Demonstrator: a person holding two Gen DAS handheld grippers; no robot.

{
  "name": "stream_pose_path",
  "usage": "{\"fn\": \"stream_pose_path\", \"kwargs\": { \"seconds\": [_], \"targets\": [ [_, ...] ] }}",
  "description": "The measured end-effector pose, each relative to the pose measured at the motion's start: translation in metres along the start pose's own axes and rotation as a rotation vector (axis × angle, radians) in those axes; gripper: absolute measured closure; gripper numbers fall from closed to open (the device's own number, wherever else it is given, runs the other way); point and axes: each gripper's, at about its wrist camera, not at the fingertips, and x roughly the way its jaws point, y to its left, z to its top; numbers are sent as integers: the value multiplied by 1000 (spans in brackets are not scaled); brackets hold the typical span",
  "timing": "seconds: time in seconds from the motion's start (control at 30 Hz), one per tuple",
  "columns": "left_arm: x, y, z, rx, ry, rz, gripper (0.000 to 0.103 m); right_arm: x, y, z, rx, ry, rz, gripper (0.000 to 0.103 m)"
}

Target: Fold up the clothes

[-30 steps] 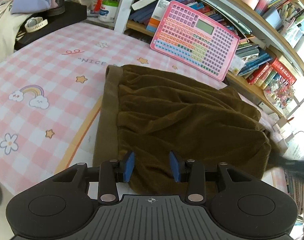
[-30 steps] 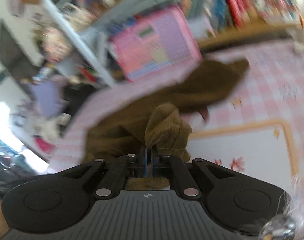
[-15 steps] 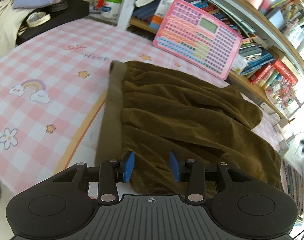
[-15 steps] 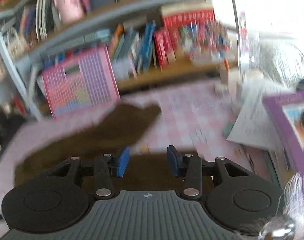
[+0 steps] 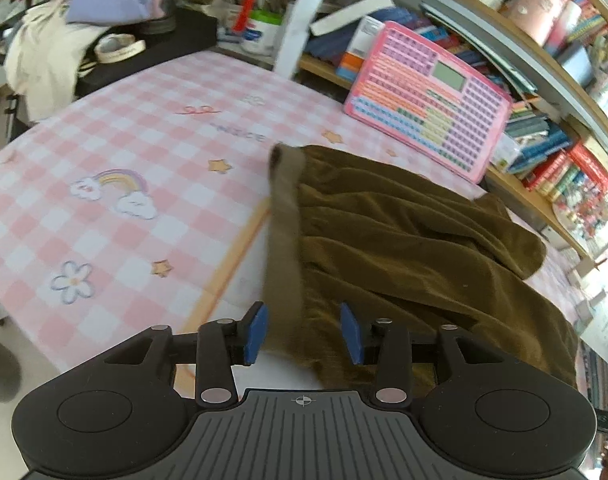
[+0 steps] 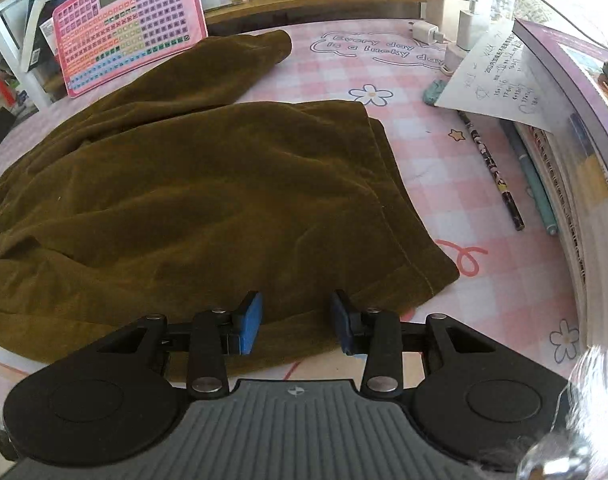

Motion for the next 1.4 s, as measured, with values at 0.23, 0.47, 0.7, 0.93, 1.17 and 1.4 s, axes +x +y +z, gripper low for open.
{"fn": "stream_pose_path", "kwargs": {
  "seconds": [0.23,0.47,0.7,0.93,1.17,1.4],
  "targets": [
    [20,14,-5,-29,27,13,57,-15,-12,1,57,-55,-20,67],
    [43,13,15,-31,32,-44,59,-29,-35,-2,122,-97,-82,67],
    [53,4,14,21,69,-15,100,-34,-54,-14,166,-89,-113,66],
    [2,33,58,-88,-246,69,103,-34,-50,-7,172,-132,-57,67],
    [-7,47,62,33,-210,165,102,-22,-26,-15,170,-22,105,66],
    [-10,73,47,-4,-160,228,102,-21,-9,-32,144,43,87,66]
  ]
}}
